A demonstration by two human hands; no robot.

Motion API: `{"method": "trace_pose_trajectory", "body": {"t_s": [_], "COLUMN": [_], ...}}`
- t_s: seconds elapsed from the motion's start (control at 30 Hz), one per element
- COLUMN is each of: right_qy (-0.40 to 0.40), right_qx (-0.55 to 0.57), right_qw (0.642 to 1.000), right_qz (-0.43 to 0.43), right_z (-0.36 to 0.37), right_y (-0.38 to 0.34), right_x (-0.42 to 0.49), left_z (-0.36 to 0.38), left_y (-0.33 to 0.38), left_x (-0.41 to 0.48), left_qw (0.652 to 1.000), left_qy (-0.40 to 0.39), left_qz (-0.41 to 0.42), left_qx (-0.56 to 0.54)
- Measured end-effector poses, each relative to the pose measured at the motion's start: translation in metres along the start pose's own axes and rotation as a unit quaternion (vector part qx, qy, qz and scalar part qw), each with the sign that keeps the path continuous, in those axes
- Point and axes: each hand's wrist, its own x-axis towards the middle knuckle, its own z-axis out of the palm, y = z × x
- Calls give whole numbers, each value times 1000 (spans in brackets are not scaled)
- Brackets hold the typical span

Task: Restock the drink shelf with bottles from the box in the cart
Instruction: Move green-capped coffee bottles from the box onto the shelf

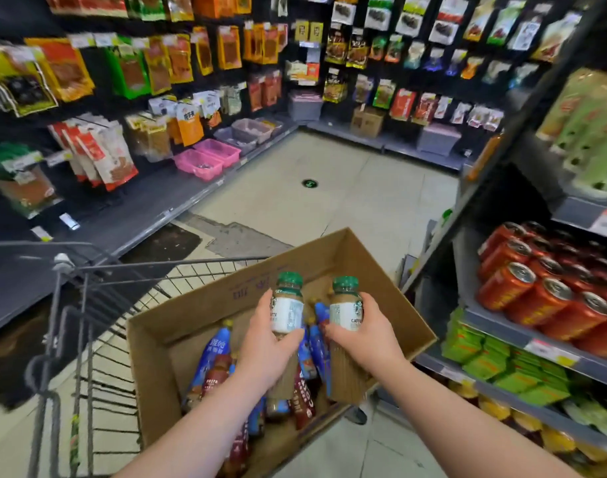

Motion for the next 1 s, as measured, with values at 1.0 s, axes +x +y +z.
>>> {"method": "trace_pose_trajectory", "body": {"t_s": [1.0], "right_qy": [396], "right_qx": [57], "right_qw": [894], "right_qz": [201], "right_z": [-383], "right_y": [266], "right_x": [-485], "left_z": [361], "left_y": [215], "left_x": [-446], "left_qw": [896], "left_qy": [-373], "left_qz": [229], "left_qx": [-68]}}
